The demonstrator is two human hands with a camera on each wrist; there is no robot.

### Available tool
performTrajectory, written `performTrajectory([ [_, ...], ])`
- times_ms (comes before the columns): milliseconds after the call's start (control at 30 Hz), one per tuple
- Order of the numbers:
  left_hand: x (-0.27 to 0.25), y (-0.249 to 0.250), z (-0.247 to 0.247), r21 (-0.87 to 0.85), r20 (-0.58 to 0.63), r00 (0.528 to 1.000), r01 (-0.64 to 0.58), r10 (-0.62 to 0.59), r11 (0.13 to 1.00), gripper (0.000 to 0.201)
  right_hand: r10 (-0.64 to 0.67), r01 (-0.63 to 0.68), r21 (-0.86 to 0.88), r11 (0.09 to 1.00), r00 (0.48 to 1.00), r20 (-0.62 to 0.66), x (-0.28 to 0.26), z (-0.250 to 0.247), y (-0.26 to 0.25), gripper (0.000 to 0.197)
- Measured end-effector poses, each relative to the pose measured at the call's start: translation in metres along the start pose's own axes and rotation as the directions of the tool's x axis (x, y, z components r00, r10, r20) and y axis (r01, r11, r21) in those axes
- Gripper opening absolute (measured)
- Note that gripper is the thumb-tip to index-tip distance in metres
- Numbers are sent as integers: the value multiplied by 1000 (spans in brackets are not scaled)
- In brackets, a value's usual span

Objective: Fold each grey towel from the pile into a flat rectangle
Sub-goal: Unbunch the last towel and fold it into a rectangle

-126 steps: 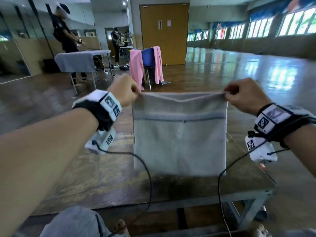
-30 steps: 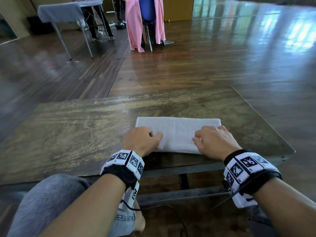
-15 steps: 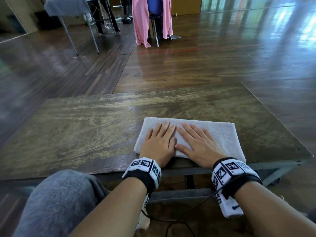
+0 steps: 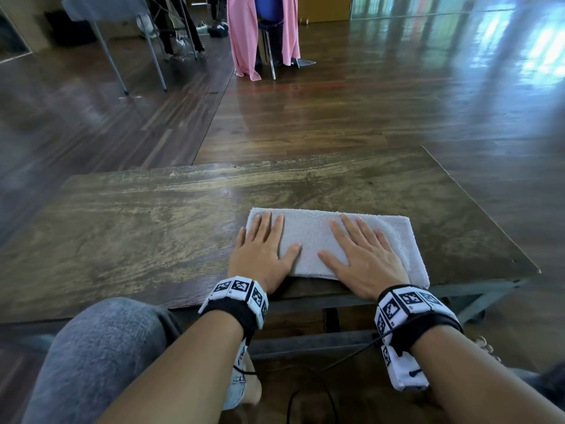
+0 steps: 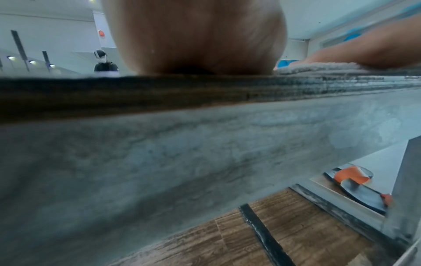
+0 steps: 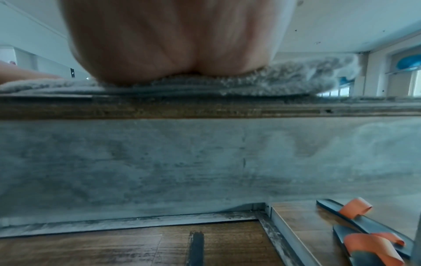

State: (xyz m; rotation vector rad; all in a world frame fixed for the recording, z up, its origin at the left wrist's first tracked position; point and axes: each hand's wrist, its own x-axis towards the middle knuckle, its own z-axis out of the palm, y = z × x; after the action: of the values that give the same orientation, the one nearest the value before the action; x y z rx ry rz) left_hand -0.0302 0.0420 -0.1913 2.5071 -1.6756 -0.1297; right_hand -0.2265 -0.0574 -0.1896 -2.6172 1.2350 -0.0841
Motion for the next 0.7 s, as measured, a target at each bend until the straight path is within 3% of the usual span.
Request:
performTrajectory([
  [333,0,1,-6,6,77,997,28,-28,1000,71,93,-94,-41,995,995,-40,-15,-10,34,87],
  [533,0,5,-7,11,88,994,57,-58,998,69,217,-224,-82,971,972,-87,-23,-14,35,87],
  [633,0,8,-9,-6,113,987,118,-117,993,70,159,-201,-140,970,952,-261,-27,-22,15,68],
  [700,-1,11,-12,-34,149,972,187,-180,982,71,17,-34,-47,998,944,-330,-28,-27,-1,55],
])
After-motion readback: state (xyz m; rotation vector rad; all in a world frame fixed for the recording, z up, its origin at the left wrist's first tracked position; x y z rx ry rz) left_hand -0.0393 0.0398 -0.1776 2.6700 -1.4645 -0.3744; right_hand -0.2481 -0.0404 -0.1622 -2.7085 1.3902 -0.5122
